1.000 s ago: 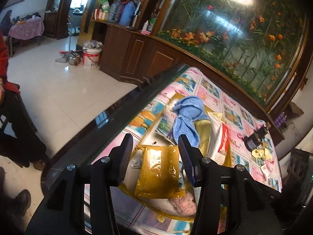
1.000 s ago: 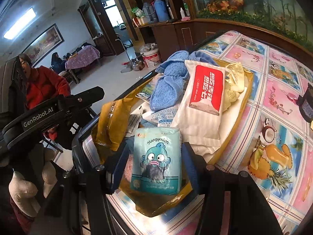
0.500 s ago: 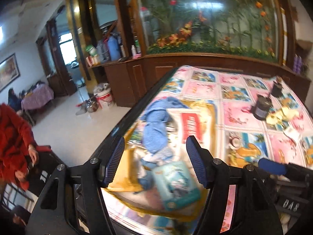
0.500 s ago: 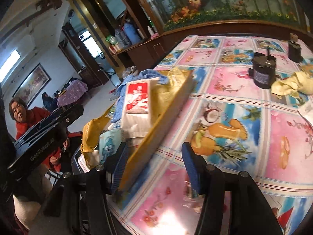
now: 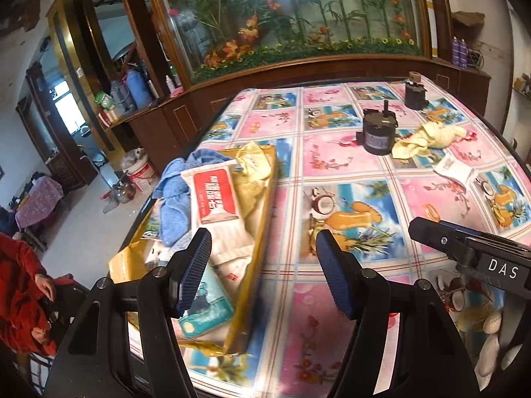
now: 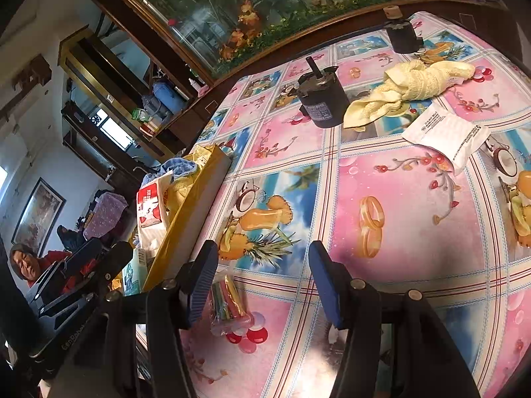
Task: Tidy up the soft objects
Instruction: 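Move both grippers back over the yellow fluffy towel and white bag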
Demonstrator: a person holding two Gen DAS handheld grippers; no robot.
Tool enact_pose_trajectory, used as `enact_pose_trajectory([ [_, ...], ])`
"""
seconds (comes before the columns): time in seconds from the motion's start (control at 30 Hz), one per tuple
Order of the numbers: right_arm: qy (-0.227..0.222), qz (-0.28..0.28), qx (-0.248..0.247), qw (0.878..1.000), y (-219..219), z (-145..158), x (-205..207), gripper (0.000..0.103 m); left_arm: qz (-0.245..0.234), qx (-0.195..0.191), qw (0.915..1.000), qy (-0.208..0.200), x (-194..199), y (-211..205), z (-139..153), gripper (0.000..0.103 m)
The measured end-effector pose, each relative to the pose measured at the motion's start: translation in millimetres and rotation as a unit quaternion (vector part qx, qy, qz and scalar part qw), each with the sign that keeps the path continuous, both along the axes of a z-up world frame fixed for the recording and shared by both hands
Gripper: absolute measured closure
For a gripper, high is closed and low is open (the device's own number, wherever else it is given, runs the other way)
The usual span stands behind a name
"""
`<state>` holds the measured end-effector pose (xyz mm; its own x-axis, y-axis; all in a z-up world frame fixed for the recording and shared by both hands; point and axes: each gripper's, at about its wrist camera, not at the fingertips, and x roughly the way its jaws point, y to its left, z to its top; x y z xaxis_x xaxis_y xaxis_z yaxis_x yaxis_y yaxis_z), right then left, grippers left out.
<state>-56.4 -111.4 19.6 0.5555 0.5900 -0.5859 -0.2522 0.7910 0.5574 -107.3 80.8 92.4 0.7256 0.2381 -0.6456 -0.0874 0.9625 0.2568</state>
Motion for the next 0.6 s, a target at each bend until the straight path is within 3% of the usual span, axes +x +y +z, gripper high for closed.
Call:
enact_pose_trajectory([
  [0.4,0.005,-0.015,0.002,1.000,-21,-4,2,0.046,-0.020,-0.018,0.9991,0.032,5,-11,-13,0.037],
  [0.6,-0.014,-0.111,-0.034,0.993,-85,13,15,0.046,-0.054,-0.060,0.9957,0.045,4,-14,-20,0.037],
])
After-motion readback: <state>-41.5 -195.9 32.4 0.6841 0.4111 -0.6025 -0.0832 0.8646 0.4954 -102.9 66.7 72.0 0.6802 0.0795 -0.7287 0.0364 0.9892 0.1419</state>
